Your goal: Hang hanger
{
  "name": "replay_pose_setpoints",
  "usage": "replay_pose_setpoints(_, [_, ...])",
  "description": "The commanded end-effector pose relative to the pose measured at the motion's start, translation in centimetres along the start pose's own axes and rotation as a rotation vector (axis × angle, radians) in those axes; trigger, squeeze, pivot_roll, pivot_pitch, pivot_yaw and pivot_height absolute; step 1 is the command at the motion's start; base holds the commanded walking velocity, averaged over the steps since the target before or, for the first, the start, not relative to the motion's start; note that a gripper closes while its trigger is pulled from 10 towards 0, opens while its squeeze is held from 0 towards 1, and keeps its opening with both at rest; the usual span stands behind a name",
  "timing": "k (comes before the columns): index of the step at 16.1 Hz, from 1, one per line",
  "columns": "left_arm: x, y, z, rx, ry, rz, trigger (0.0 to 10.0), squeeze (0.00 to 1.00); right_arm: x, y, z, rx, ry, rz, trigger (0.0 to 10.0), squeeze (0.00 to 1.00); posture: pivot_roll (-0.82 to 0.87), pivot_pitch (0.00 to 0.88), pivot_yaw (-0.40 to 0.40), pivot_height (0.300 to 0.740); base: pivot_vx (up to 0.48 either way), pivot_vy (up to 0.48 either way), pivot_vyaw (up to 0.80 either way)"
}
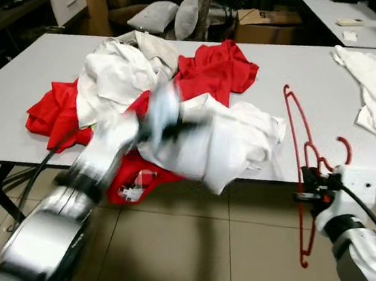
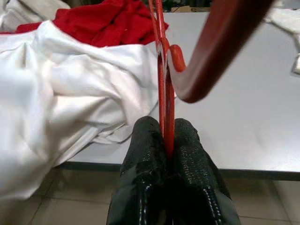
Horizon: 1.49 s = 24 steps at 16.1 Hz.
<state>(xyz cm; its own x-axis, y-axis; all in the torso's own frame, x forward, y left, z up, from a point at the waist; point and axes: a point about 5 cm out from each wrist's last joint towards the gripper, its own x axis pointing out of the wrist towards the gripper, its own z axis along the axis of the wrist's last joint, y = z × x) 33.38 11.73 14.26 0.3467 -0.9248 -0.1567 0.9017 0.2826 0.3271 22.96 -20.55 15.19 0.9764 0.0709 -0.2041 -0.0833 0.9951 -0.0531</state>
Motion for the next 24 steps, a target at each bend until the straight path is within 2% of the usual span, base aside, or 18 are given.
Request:
replay_pose_setpoints(1, [-0.2,-1.3,-0.8,-0.023,0.064,-0.098,0.0,0.0,0.1,0.4,-0.1,0.001,0.001,0.022,10.0,0.0,-0.14,0.0,0.095,0.74,0.0,0.0,0.0])
replay_pose_setpoints(2, [-0.4,-1.9,-1.3,-0.036,0.07,-0.098,0.0,0.0,0.1,0.6,-0.3,-0.003,0.011,0.03,10.0,0.0,-0.14,0.0,0.094,0.74,0.0,0.0,0.0])
replay_pose_setpoints(3, [-0.2,-2.1,-1.3,-0.078,0.046,-0.057,4.9,0.0,0.1,0.6,-0.4,-0.004,0.018,0.034,10.0,0.0,-0.14,0.0,0.095,0.74,0.0,0.0,0.0])
replay_pose_setpoints(4, [0.1,-2.7,-1.1,-0.128,0.025,-0.08,10.0,0.0,0.2,0.6,-0.4,-0.006,0.019,0.032,10.0,0.0,-0.13,0.0,0.096,0.74,0.0,0.0,0.0])
replay_pose_setpoints(5, [0.4,-3.2,-0.9,-0.12,0.009,-0.095,10.0,0.0,0.2,0.6,-0.4,-0.007,0.019,0.032,10.0,0.0,-0.14,0.0,0.096,0.74,0.0,0.0,0.0])
replay_pose_setpoints(6, [0.5,-3.7,-0.8,-0.12,0.011,-0.119,10.0,1.0,0.2,0.6,-0.4,-0.01,0.02,0.033,10.0,0.0,-0.14,0.0,0.097,0.74,0.0,0.0,0.0])
replay_pose_setpoints(8, [0.5,-4.6,-0.2,-0.153,-0.009,-0.186,10.0,1.0,0.2,0.8,-0.4,-0.015,0.023,0.041,10.0,0.0,-0.14,0.0,0.1,0.74,0.0,0.0,0.0])
replay_pose_setpoints(12, [0.0,-2.5,1.7,-0.204,-0.118,-0.085,10.0,1.0,-0.1,0.5,-0.4,-0.009,0.024,0.037,10.0,0.0,-0.15,0.0,0.105,0.74,0.0,0.0,0.0])
replay_pose_setpoints(14, [-0.3,-2.1,2.0,-0.2,-0.107,-0.085,10.0,1.0,-0.1,0.4,-0.4,-0.002,0.027,0.04,10.0,0.0,-0.15,0.0,0.105,0.74,0.0,0.0,0.0])
replay_pose_setpoints(16, [-0.7,-1.0,1.1,-0.174,-0.013,0.034,10.0,1.0,0.0,0.4,-0.4,0.003,0.033,0.036,10.0,0.0,-0.15,0.0,0.11,0.74,0.0,0.0,0.0])
replay_pose_setpoints(17, [-1.9,0.5,-0.7,-0.118,0.151,0.198,10.0,1.0,-0.2,0.3,-0.4,0.02,0.039,0.055,10.0,0.0,-0.16,0.0,0.11,0.74,0.0,0.0,0.0])
replay_pose_setpoints(18, [-2.2,0.6,-1.0,-0.111,0.176,0.213,10.0,1.0,-0.2,0.4,-0.4,0.031,0.035,0.066,10.0,0.0,-0.16,0.0,0.11,0.74,0.0,0.0,0.0])
replay_pose_setpoints(19, [-3.1,1.0,-1.7,-0.077,0.235,0.263,10.0,1.0,-0.3,0.5,-0.4,0.054,0.034,0.073,10.0,0.0,-0.15,0.0,0.107,0.74,0.0,0.0,0.0])
replay_pose_setpoints(20, [-3.4,1.3,-1.8,-0.07,0.245,0.304,10.0,1.0,-0.3,0.6,-0.4,0.068,0.031,0.084,10.0,0.0,-0.15,0.0,0.107,0.74,0.0,0.0,0.0])
replay_pose_setpoints(21, [-4.2,2.4,-1.9,-0.052,0.26,0.427,10.0,0.37,-0.3,1.0,-0.2,0.081,0.014,0.095,10.0,0.0,-0.15,0.0,0.104,0.74,0.0,0.0,0.0])
replay_pose_setpoints(22, [-4.5,3.1,-1.9,-0.046,0.256,0.496,10.0,0.0,-0.2,1.3,0.0,0.081,0.003,0.101,10.0,0.0,-0.15,0.0,0.103,0.74,0.0,0.0,0.0])
replay_pose_setpoints(24, [-4.3,3.2,-2.2,-0.062,0.224,0.489,10.0,0.0,-0.1,1.9,0.3,0.097,-0.011,0.137,10.0,0.0,-0.15,0.0,0.101,0.74,0.0,0.0,0.0])
